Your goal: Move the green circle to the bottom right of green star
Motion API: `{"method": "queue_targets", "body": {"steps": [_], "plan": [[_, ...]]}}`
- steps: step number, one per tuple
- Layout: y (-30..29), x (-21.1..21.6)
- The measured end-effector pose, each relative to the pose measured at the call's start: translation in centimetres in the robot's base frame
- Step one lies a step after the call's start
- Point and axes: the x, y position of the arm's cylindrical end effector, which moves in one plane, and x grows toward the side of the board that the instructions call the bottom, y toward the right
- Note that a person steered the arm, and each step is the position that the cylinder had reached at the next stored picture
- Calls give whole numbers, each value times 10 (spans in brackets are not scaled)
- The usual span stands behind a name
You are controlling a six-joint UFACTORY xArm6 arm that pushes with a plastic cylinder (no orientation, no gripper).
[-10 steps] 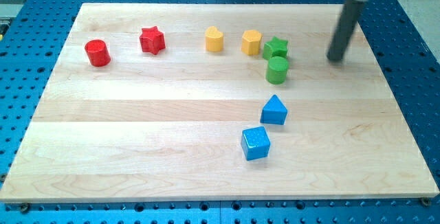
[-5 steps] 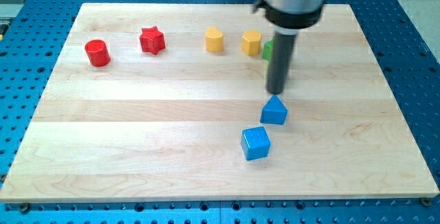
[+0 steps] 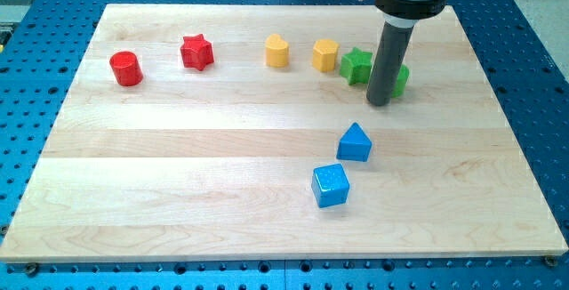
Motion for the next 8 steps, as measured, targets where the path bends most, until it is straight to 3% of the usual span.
{"method": "queue_targets", "body": {"steps": [3, 4, 6, 7, 8], "plan": [[31, 2], [8, 25], [27, 46], [75, 46], [86, -11]]}}
